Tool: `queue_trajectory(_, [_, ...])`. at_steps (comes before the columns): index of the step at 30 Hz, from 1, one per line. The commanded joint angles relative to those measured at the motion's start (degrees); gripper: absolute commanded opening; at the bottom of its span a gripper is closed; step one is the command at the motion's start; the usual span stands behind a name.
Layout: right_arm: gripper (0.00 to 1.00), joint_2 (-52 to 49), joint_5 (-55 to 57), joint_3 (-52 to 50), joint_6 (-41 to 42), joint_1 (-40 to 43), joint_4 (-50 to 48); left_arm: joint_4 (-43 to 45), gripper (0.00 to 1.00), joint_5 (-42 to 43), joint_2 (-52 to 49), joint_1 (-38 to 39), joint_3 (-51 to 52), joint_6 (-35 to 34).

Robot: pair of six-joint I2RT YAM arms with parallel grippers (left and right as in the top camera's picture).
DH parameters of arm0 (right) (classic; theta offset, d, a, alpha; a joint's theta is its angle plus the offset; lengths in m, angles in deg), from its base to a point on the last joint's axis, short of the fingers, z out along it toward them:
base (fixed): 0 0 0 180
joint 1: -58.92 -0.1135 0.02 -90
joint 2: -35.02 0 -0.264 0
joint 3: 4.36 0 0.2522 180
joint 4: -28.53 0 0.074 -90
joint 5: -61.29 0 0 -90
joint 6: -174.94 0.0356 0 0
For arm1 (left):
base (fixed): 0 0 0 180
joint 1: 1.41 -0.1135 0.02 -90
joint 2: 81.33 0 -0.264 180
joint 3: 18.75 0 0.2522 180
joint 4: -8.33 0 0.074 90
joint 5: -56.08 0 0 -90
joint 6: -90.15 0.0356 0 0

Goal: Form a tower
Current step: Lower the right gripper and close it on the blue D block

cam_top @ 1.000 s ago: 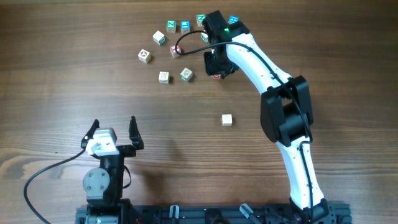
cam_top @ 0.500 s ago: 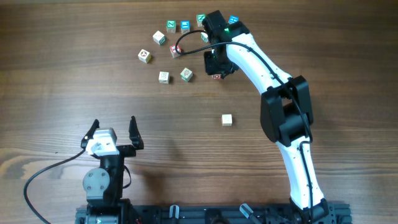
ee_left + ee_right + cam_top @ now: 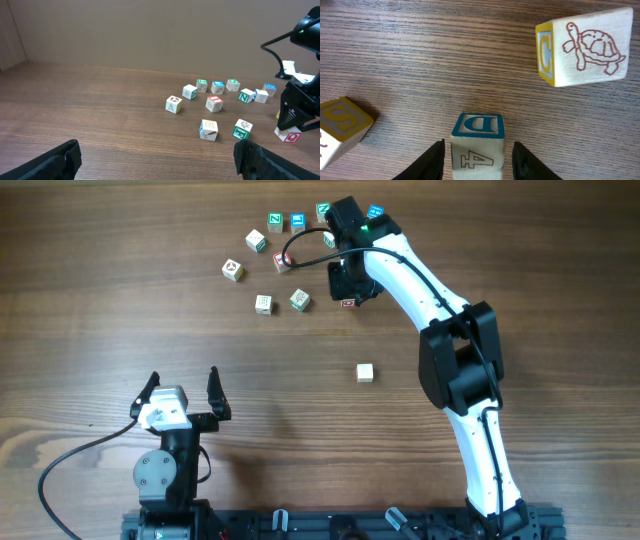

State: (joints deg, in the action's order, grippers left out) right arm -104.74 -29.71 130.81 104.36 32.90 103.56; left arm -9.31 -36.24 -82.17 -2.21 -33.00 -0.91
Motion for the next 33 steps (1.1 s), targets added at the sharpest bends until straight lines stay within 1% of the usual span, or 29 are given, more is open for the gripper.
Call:
queue_trajectory(1, [0.44, -1.5, 1.0, 0.0, 0.3, 0.1, -0.3, 0.0, 1.00, -0.7, 0.3, -0.3, 0.2, 1.0])
queue_trajectory(5, [0.44, -1.5, 1.0, 0.0, 0.3, 0.1, -0.5, 0.0, 1.00, -0.7, 0.3, -0.3, 0.2, 1.0])
queue_trajectory(7, [0.48, -1.5, 1.0, 0.0, 0.1, 0.1, -0.6, 0.0, 1.00, -0.7, 0.3, -0.3, 0.2, 1.0])
queue_trajectory(12, [0.49, -1.5, 1.2, -0.2, 0.1, 0.1, -1.1, 0.0, 1.00, -0.7, 0.3, -0.3, 0.2, 1.0])
queue_trajectory(15, [0.50, -1.5, 1.2, -3.0, 0.1, 0.1, -2.8, 0.0, 1.00, -0.7, 0.3, -0.3, 0.2, 1.0])
queue_trajectory(19, [0.46, -1.5, 1.2, -4.2, 0.2, 0.1, -3.8, 0.0, 1.00, -0.7, 0.3, -0.3, 0.2, 1.0])
queue_trajectory(23, [0.47, -1.5, 3.0, -4.2, 0.2, 0.2, -4.0, 0.0, 1.00, -0.7, 0.3, -0.3, 0.2, 1.0])
queue_trajectory(26, [0.50, -1.3, 3.1, -3.9, 0.1, 0.2, -4.0, 0.0, 1.00, -0.7, 0.3, -0.3, 0.2, 1.0])
queue_trajectory(33, [0.49, -1.2, 3.1, -1.2, 0.2, 0.2, -3.3, 0.0, 1.00, -0.7, 0.3, -0.3, 0.2, 1.0])
